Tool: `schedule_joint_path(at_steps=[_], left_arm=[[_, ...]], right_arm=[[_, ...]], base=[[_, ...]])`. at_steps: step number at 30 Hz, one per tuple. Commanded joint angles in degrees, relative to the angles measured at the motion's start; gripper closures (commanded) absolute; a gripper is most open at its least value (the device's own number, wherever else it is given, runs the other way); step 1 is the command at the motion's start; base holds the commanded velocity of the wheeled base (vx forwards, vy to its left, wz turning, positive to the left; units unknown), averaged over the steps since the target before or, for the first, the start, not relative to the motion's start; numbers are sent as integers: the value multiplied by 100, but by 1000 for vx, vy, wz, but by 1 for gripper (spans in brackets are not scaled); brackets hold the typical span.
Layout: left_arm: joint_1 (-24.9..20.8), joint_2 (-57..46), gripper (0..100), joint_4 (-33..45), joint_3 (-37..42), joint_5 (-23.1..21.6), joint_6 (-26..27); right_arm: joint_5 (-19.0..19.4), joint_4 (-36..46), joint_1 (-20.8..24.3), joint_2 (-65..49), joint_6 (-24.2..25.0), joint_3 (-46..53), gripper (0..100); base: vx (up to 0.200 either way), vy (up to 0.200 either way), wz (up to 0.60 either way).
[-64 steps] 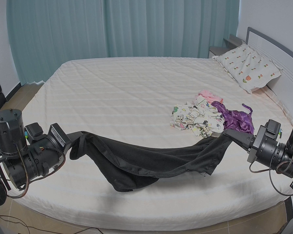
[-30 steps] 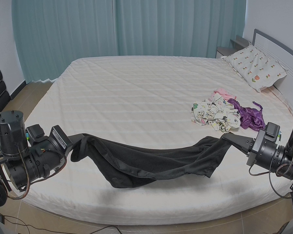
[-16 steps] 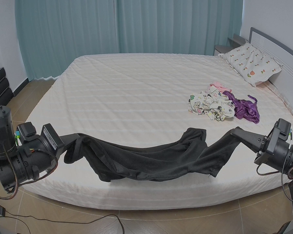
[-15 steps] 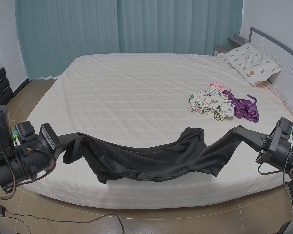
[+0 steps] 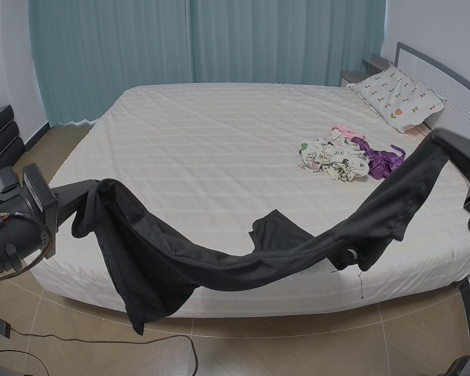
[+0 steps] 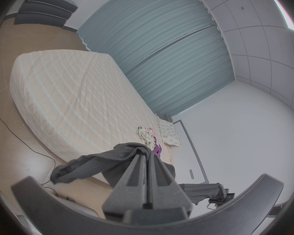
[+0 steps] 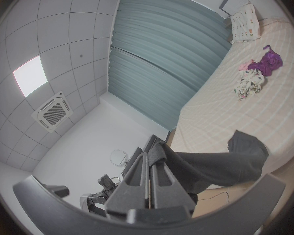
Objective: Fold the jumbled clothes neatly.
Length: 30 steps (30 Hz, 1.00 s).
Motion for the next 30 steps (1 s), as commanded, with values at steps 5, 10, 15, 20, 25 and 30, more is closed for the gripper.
schedule_joint_path(at_steps=[5,10,15,20,25,30], left_arm=[[412,273,100,528,-793,10,233],[640,519,100,502,-837,-60,251],[869,1143,100,397,-986,-78,242],[1229,2127,100,-456,-1250,-148,224],[1396,2699,100,-632,-1575,-263,224],[1563,3173,100,-641,-1830,-342,207]], right_arm=[[-54,933,-207,1106,9,-1855,100],[-45,986,-418,2020,9,-2541,100],[-256,933,-418,2881,1,-2954,100],[-1047,415,-427,4094,-8,-3429,100],[-1240,-306,-506,4428,-26,-3446,100],[-1249,-526,-559,4656,-35,-3464,100]], base=[[0,0,0],[0,0,0],[0,0,0],[80,0,0],[200,0,0],[200,0,0]])
